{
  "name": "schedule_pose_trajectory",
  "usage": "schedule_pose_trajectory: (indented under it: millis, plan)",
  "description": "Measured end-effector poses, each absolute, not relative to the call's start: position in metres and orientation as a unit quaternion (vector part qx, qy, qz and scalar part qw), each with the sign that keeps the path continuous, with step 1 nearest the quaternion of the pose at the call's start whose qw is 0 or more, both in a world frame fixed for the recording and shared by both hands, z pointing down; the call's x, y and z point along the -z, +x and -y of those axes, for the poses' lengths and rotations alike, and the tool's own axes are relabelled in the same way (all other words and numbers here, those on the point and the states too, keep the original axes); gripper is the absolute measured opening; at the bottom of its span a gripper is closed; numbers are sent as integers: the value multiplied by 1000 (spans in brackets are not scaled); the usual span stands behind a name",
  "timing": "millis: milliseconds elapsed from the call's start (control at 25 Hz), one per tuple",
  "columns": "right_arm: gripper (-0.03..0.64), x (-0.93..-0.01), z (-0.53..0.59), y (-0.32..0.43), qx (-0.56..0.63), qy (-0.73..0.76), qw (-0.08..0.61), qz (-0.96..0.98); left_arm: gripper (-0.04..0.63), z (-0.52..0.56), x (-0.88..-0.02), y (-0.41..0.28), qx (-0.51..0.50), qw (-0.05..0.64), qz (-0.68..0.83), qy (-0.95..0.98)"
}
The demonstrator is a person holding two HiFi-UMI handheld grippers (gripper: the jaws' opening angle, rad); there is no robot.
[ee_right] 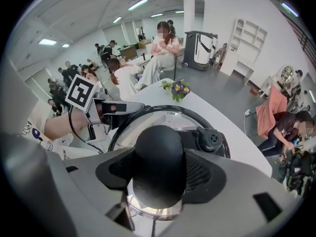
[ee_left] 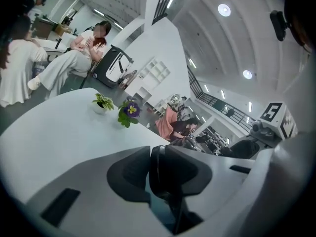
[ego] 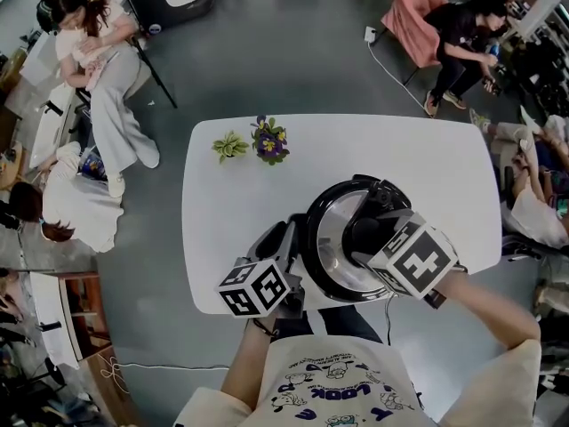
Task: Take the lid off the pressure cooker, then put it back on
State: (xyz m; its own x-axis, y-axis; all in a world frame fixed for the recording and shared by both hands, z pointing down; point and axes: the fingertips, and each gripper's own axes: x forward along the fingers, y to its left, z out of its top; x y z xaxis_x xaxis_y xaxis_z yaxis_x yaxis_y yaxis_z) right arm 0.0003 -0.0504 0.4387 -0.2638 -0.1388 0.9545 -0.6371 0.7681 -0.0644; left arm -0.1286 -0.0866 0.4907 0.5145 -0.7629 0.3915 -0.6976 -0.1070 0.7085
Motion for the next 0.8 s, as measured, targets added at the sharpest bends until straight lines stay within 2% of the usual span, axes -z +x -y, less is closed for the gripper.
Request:
schedule_pose_trajectory:
  millis: [800]
  plan:
    - [299, -441, 50, -1, -209, 229, 551, 774, 98, 89, -494, -129, 51, 468, 492, 733]
